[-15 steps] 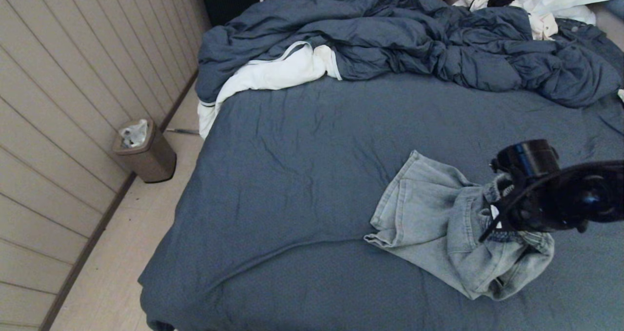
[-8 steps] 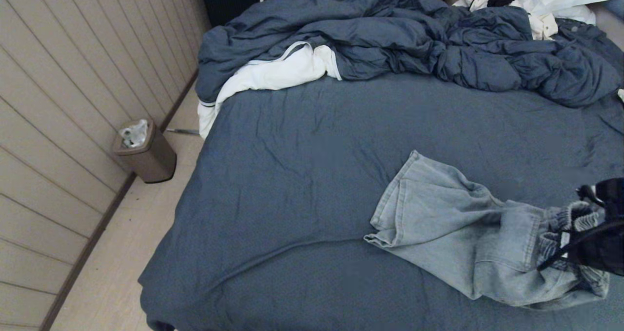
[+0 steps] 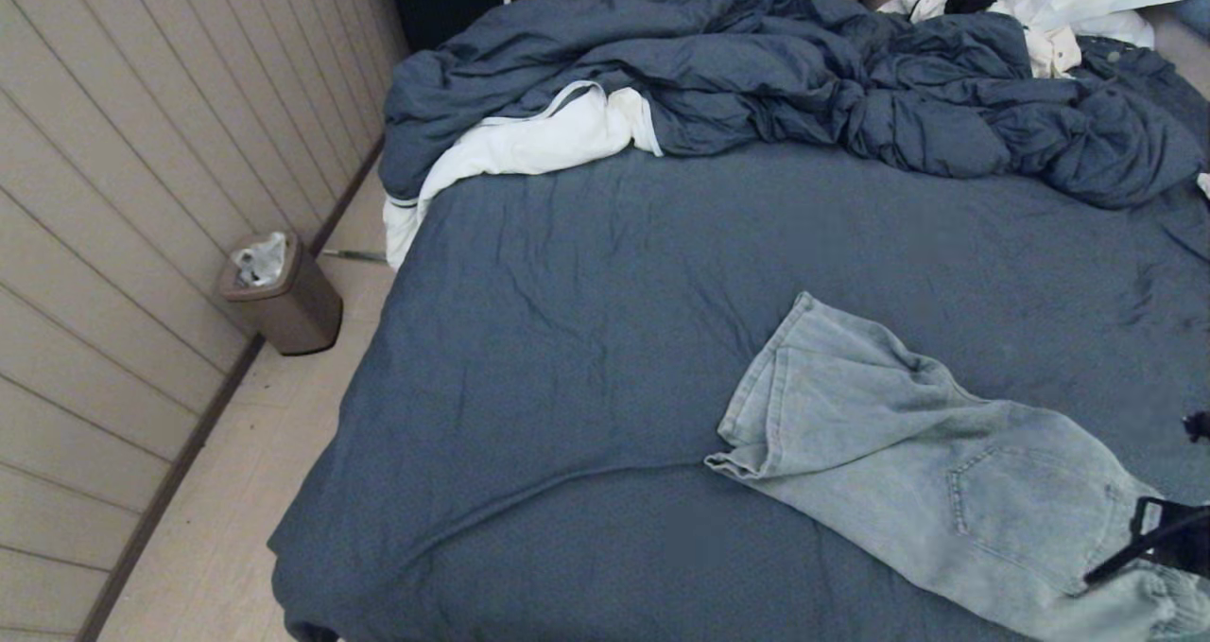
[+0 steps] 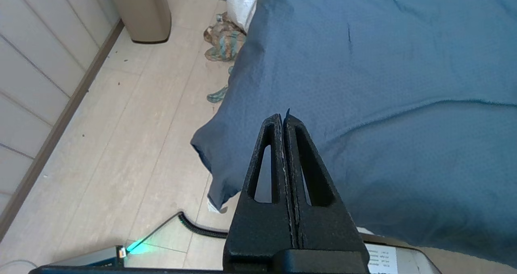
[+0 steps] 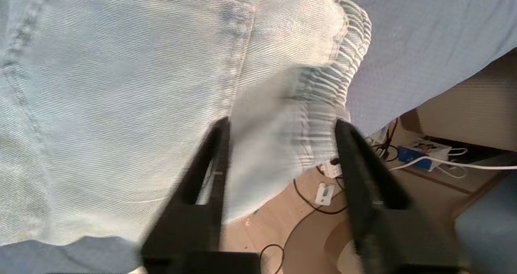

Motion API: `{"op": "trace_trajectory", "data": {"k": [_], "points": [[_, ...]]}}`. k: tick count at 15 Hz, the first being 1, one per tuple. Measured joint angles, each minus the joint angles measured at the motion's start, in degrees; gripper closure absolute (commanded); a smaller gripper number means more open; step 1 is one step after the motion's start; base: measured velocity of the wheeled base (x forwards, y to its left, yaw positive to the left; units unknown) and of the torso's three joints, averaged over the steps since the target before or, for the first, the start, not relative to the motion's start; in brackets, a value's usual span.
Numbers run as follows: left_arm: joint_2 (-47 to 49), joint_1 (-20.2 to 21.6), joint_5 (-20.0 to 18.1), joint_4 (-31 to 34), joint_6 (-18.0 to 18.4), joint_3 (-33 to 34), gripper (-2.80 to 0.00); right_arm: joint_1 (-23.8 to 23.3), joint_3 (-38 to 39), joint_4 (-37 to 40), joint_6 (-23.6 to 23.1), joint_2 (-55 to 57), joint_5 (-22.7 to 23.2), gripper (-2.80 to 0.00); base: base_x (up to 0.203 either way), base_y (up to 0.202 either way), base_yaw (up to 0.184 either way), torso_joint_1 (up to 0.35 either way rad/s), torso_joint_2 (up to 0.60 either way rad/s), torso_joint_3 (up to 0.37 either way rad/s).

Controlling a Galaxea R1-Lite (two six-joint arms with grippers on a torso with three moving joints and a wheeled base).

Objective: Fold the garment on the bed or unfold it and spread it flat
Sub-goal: Unford the blue shorts

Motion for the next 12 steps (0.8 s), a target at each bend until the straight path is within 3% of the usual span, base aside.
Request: {"op": "trace_trajectory", "data": {"k": [5,6,9,12], "points": [[0.00,0.00,0.04,-0.02,0.02,0.02,0.00,-2.25,-0.06,0.53,0.32,-4.49,8.33,-2.80,0.000,0.000,0.000,0.000,0.00,0.000],[0.00,0.07,0.05,-0.11,0.01,0.06,0.00,-2.24,-0.26,0.68,0.35,-6.00,9.34,0.00,0.000,0.000,0.000,0.000,0.00,0.000],[0.00,0.08,0.26,-0.09,-0.02,-0.02,0.00,1.36,-1.68,2.33,0.77,-10.08,9.98,0.00,0.000,0.000,0.000,0.000,0.00,0.000],[1.85,0.08,0.09,1.55,-1.75,-5.96,0.00,7.89,-6.11,10.22,2.29,-11.70,10.56,0.00,0.000,0.000,0.000,0.000,0.00,0.000]]}}
